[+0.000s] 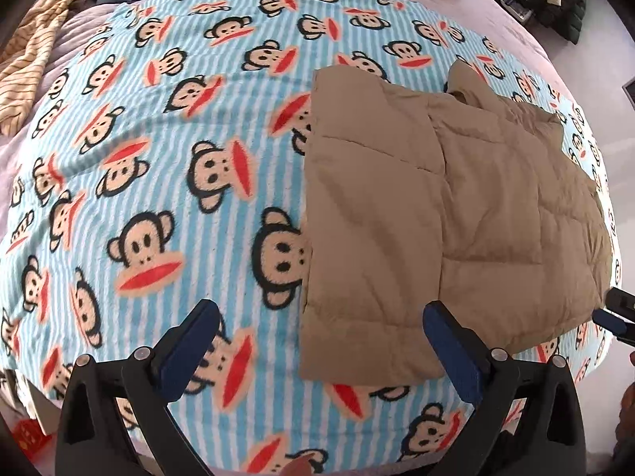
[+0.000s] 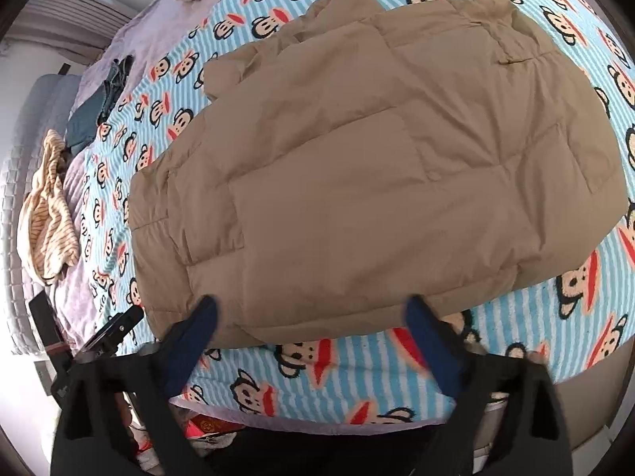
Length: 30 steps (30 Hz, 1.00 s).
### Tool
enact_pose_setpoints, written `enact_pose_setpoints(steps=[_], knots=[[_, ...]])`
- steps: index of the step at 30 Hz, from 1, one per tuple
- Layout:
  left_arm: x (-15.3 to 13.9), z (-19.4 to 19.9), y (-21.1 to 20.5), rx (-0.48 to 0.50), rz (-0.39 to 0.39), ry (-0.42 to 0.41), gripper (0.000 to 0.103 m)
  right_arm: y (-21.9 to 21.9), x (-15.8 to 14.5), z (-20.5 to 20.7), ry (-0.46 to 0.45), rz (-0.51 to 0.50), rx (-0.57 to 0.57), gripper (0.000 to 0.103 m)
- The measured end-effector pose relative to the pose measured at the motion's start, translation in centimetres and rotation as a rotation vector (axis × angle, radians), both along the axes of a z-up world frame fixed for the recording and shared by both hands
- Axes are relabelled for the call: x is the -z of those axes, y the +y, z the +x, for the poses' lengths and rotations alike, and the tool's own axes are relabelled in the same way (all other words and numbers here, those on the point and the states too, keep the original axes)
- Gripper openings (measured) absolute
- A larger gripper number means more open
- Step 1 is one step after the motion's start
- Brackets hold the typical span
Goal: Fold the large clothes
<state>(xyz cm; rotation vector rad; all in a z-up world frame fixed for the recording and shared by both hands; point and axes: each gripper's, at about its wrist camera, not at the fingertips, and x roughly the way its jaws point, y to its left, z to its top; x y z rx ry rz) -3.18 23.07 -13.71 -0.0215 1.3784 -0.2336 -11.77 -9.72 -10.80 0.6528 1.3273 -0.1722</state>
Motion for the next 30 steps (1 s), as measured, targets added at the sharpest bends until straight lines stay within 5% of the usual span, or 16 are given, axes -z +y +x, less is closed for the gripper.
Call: enact_pose_setpoints(steps=[13,19,30], knots=[[1.1,2.3,0.8,-0.034,-0.088,0.016,0.103,0.2,0.5,1.7,0.078,-0.008,-0.117,0.103],[3.6,4.9,3.3,-0.086,-0.263,0.106,0.103,-0.7,0.1,1.3,0.099,-0.033,-0.127,0.103],[9.0,8.0,-1.3,0.068,-0.415,0.244,0.103,-0.9,0.6,0.6,0.143,-0.045,-0.117,0.103]])
